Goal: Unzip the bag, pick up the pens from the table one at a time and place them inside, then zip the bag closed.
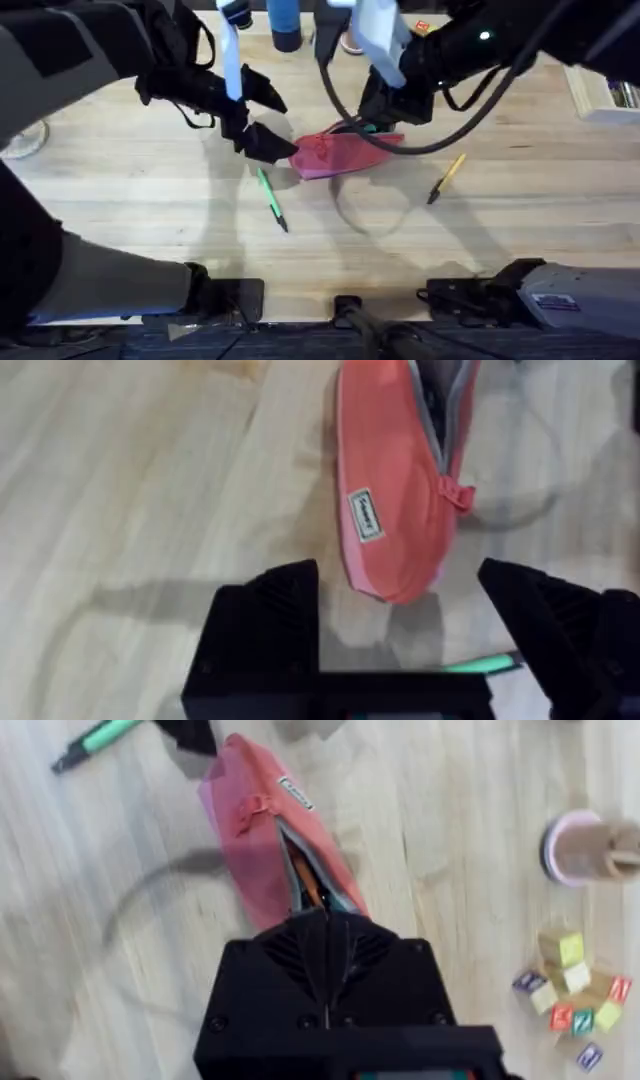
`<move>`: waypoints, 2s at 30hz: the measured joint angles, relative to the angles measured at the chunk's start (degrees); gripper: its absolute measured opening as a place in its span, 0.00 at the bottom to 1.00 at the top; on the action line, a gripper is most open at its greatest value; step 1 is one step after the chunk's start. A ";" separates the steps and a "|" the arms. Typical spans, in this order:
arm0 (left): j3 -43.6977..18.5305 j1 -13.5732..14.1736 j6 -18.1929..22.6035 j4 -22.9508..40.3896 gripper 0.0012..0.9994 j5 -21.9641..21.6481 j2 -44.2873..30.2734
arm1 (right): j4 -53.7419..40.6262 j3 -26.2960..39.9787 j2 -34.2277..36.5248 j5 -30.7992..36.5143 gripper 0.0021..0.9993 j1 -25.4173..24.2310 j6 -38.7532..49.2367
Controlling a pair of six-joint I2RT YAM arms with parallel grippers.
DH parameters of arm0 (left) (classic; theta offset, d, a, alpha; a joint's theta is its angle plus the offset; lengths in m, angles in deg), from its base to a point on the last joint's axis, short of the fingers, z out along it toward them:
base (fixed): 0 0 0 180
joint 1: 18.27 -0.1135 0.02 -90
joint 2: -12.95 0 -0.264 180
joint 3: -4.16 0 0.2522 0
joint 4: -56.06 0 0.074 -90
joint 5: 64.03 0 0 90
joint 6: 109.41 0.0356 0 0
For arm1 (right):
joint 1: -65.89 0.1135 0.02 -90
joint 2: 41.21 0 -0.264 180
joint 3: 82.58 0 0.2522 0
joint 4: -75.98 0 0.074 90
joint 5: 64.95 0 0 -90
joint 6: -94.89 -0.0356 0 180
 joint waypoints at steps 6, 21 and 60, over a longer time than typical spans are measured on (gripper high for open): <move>-3.68 -2.86 0.16 7.67 1.00 0.11 1.52 | 0.19 0.00 7.01 -1.23 0.03 0.00 6.62; -13.96 -10.54 0.65 20.58 0.99 -3.15 25.26 | 1.69 0.00 13.47 -1.23 0.03 0.00 11.11; -13.96 -10.54 1.01 21.09 0.99 -6.16 29.53 | -2.96 0.33 12.86 1.59 1.00 0.81 5.03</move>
